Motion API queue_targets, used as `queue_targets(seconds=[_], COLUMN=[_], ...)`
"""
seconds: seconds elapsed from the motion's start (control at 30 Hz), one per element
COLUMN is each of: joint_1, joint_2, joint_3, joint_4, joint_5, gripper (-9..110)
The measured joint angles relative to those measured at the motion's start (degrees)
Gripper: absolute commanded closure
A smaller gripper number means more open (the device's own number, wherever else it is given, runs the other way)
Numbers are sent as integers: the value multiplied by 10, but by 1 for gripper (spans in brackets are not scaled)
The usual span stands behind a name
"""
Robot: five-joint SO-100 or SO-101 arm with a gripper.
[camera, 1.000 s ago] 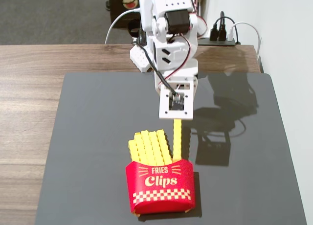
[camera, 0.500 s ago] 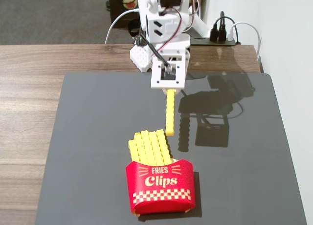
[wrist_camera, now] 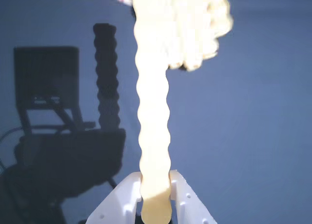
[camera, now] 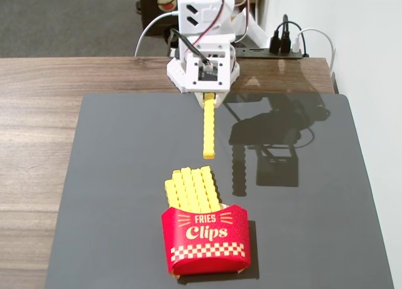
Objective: Grab a fry
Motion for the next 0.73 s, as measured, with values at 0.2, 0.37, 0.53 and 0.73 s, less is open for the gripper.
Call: queue_targets(seconds=[0.2, 0.37, 0.53, 0.73], joint_1=[0, -1, -4, -9], joint_2=[-39, -64, -73, -75], joint_3=[-41, -52, -52, -52], joint_4=[2, 1, -7, -8], joint_5=[-4, -4, -4, -4], gripper=[101, 101, 101, 101])
